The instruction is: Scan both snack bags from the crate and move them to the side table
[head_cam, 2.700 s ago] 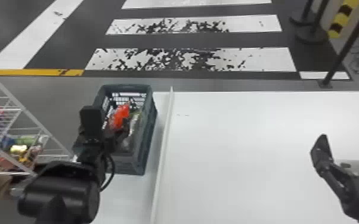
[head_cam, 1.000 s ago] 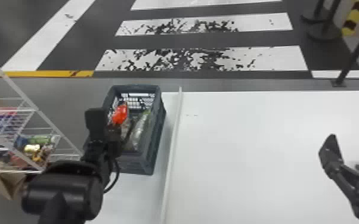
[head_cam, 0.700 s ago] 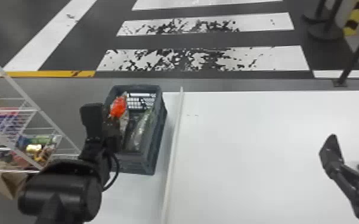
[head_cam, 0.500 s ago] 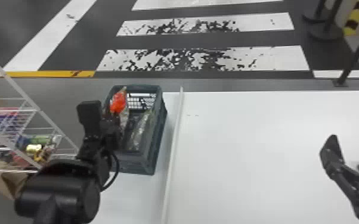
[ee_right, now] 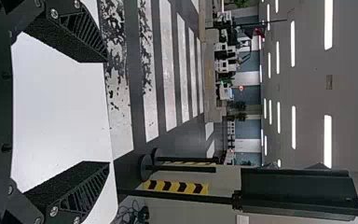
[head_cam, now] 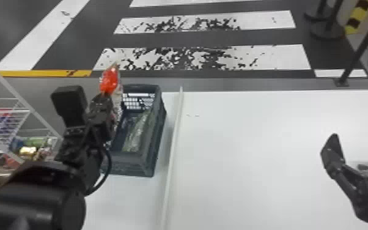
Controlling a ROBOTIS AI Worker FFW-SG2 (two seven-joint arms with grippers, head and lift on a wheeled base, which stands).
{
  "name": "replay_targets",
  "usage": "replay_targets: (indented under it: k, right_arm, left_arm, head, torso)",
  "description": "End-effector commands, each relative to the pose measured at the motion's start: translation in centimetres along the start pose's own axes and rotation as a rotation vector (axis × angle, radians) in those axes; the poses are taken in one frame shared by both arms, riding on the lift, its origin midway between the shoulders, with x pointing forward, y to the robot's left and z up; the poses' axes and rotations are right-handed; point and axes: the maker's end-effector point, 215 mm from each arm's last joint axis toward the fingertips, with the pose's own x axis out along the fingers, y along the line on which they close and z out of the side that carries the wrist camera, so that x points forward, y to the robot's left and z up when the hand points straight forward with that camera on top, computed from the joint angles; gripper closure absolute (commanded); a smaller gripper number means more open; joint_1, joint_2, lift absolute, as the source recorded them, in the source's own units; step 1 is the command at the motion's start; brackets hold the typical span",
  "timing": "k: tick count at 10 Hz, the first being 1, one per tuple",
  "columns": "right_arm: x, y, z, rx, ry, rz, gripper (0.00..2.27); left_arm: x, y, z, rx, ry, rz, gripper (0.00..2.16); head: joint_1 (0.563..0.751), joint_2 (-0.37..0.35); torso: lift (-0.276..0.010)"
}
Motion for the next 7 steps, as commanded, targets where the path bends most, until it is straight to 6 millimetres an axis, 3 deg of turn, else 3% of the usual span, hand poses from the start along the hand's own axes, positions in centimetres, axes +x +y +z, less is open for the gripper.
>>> replay_targets:
  k: [1,4,7]
  right_arm:
    - [0.1,-0.1,0.0,-0.001,0.000,-0.002,0.15]
    - [0.1,-0.2,0.1,-0.005,-0.005,-0.007,0.15]
    - [0.1,-1.1,0.2,-0.007,-0.015,-0.041,0.15]
  left_arm:
    - [-1.6,-0.3,2.1,-0.029,-0.030,-0.025,1.74]
    - [-4.1,-4.6,4.5,-0.044,-0.055,-0.195,1.74]
    - [-6.9,-10.1,4.2,-0.170,0.012,-0.428,1.74]
  head:
    - [0.695,0.136]
    - [0.695,0.106]
    - [0.695,0.003]
  torso:
    - [-0.029]
    - [-0.029]
    - [-0.029]
